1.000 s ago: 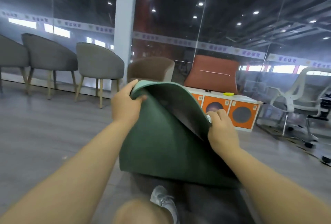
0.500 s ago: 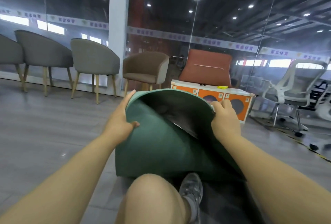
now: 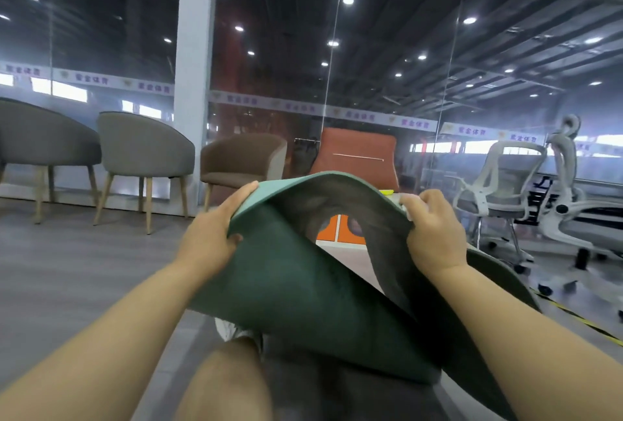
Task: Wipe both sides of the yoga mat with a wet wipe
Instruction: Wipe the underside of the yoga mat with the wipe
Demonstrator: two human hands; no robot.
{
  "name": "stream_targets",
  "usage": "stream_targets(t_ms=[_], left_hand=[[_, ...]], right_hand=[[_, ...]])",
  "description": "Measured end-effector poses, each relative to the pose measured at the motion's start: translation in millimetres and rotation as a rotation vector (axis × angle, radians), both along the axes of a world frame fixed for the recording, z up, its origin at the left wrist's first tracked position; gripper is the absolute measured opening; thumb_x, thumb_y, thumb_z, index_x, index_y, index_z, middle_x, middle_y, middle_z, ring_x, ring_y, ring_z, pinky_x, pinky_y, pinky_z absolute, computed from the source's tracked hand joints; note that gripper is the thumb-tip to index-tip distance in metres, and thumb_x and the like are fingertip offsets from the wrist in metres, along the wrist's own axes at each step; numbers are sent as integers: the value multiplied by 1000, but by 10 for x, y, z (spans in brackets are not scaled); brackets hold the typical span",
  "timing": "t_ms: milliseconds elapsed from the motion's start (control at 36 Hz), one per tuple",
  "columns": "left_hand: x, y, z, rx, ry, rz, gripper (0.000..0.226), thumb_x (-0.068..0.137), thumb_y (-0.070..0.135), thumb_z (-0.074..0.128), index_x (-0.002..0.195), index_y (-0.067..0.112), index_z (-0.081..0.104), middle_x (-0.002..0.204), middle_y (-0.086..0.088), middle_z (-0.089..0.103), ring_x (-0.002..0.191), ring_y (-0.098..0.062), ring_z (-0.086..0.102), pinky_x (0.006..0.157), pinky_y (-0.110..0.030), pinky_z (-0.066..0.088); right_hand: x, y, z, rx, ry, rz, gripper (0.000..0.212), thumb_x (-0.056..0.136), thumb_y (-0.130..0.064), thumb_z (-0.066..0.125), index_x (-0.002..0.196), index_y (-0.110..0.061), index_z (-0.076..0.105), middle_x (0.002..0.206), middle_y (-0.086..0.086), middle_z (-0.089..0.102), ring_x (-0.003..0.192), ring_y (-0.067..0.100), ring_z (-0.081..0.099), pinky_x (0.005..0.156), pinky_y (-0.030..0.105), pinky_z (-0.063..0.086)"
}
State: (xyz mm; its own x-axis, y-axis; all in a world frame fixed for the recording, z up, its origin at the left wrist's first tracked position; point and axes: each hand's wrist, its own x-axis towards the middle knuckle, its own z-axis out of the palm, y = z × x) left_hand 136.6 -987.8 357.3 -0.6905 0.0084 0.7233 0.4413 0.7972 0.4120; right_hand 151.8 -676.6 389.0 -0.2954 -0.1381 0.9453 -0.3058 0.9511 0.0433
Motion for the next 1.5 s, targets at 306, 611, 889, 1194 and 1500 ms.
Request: stream_targets(t_ms=[306, 611, 889, 1194, 1500], left_hand=[[-146, 213, -222, 47, -42, -22, 91, 78, -5, 60, 142, 50, 25, 117, -10, 64, 99, -37, 59, 82, -41, 49], [-128, 138, -398, 110, -12, -85, 88, 79, -8, 58, 136, 53, 34, 122, -5, 62, 103, -31, 57, 82, -31, 42], [160, 8, -224, -83, 31, 22, 92, 80, -5, 51, 132, 64, 20, 97, -10, 65, 81, -32, 57, 68, -40, 49], [259, 136, -167, -476, 24, 308, 79, 89, 3, 44, 138, 59, 18, 114, 1, 62, 92, -21, 59, 67, -30, 46], [53, -34, -774, -284, -501, -6, 75, 80, 45, 69, 142, 30, 29, 140, -3, 44, 124, -23, 45, 102, -35, 39]], right_hand=[[28, 174, -236, 70, -105, -173, 22, 69, 3, 73, 89, 0, 67, 82, 20, 58, 65, 33, 56, 53, 10, 8], [16, 302, -373, 122, -12, -175, 26, 66, 9, 71, 89, -1, 66, 81, 18, 55, 61, 32, 52, 48, 22, 26], [208, 411, -215, 200, 91, -127, 39, 79, -12, 33, 98, 0, 65, 89, 22, 58, 71, 37, 54, 47, 28, 42], [209, 581, -486, 263, 37, -47, 28, 72, 1, 50, 97, -12, 49, 81, 18, 56, 60, 32, 50, 40, 29, 38], [-54, -61, -1301, 228, -606, 263, 20, 78, -7, 64, 97, -14, 61, 88, 8, 50, 63, 31, 51, 51, 28, 31]])
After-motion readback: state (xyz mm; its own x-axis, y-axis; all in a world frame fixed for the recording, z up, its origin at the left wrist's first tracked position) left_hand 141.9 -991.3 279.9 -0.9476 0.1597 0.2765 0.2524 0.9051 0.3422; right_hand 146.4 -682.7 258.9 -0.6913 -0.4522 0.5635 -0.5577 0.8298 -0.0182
